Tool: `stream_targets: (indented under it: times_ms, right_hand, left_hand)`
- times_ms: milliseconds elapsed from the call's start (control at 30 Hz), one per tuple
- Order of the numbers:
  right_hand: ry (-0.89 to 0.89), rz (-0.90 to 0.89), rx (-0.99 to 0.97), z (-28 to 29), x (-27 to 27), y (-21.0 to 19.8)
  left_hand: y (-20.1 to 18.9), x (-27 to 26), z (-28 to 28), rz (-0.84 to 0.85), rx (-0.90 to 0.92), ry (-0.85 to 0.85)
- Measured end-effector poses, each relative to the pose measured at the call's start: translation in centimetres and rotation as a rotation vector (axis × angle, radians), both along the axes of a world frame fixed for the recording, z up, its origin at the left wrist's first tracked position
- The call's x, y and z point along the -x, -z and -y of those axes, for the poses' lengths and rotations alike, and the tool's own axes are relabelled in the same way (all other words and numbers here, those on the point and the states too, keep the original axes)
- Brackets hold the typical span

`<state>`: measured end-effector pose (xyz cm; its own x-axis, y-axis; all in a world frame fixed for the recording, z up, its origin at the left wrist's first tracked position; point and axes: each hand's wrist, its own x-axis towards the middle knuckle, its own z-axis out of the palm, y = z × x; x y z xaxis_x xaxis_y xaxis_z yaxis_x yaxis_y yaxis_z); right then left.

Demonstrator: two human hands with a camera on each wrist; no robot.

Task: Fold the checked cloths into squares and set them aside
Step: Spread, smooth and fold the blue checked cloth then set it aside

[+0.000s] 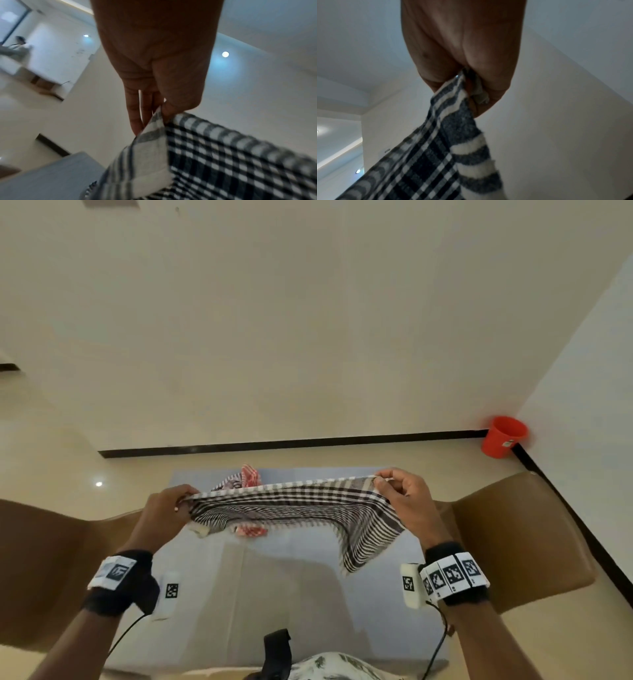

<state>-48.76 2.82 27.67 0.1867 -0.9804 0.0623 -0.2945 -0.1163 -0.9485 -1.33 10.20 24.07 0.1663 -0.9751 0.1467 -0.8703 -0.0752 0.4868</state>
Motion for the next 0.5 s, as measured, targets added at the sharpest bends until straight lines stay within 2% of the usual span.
stream_targets:
  times_ms: [67, 200, 267, 367, 500]
  right_hand:
    - [-0.050, 0.010, -0.117, -0.3, 0.6, 0.5]
    - [-0.374, -0.252, -0.359, -1.5, 1.3, 1.4]
    - [-0.434, -0.290, -0.409, -1.5, 1.7, 1.8]
    - [-0.349, -0.190, -0.426, -0.6, 1.7, 1.8]
    - [-0.204, -0.138, -0.336, 2.4, 0.3, 2.0]
  left_hand:
    - [0.3, -0.7, -1.4, -0.066, -0.153, 0.031]
    - [-0.2, -1.4, -4.0, -0.358, -0.425, 0.090]
    - [-0.5, -2.2, -4.5, -0.427, -0.548, 0.135]
    - [-1.1, -3.3, -3.7, -0.304, -0.600, 0.204]
    - [-1.7, -4.1, 0.0, -0.092, -0.530, 0.251]
